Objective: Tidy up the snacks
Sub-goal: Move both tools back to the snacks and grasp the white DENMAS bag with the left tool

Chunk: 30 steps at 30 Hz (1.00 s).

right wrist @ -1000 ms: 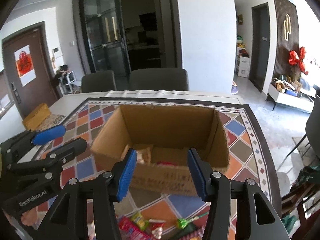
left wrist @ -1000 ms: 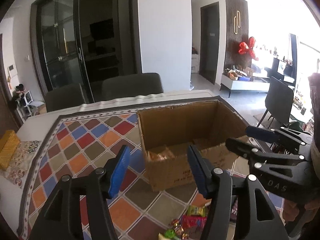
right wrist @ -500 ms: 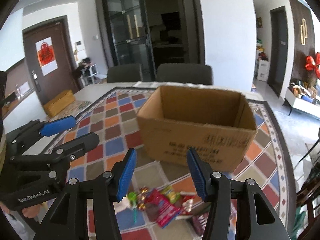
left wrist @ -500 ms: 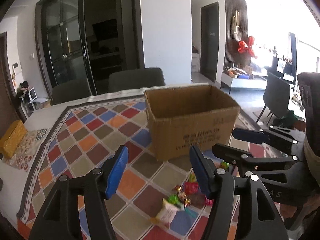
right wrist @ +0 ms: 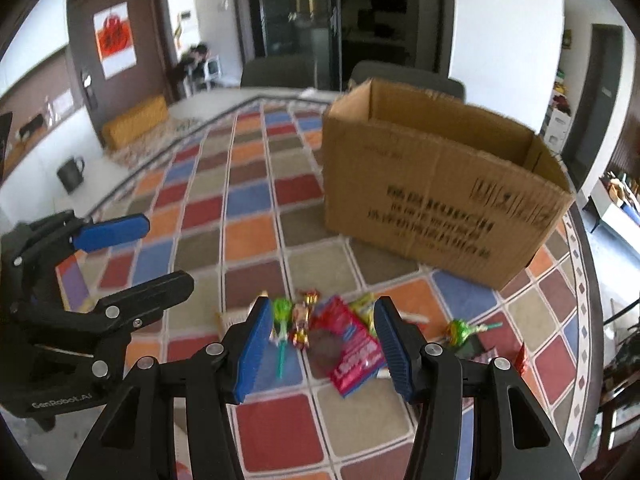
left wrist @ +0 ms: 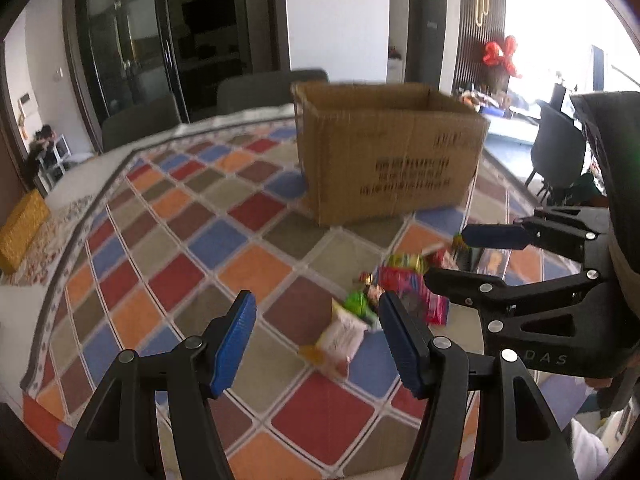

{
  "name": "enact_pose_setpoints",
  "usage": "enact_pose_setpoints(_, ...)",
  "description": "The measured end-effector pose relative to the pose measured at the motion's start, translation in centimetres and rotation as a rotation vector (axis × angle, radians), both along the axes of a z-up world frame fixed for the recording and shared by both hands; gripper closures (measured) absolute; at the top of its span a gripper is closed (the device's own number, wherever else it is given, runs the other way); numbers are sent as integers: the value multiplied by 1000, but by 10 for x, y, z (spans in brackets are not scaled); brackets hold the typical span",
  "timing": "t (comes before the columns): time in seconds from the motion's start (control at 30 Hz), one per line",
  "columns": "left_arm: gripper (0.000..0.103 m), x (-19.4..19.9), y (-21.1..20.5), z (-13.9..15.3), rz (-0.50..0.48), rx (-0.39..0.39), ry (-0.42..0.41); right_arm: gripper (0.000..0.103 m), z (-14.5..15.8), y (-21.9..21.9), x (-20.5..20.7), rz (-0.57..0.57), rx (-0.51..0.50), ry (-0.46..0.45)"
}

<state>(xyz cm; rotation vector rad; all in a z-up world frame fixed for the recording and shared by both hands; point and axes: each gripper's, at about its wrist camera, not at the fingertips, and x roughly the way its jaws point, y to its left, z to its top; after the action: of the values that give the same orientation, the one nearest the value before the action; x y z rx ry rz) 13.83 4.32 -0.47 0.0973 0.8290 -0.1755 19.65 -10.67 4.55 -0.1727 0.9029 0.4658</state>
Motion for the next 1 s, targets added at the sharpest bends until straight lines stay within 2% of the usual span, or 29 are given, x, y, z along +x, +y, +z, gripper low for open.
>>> enact_pose_setpoints(0.37,40,14,-5,-41,-28,-2,148,50,-49,12,13,88,-136,187)
enact_pose_setpoints(0.43,40,18,-7,-48,-35,11,175,44,-56,14,15,99,-166,204)
enact_pose_setpoints(0.53,40,22,-9,-57,-46,30,197,38,-60,14,17,98,-206,188)
enact_pose_setpoints(0.83,40,35,-16,-77,-83,83,253,38,-77,27,25,206,-369,182)
enact_pose_setpoints(1.0,40,45,-16,-85,-89,72,280,38,-85,28,33,226,-384,186)
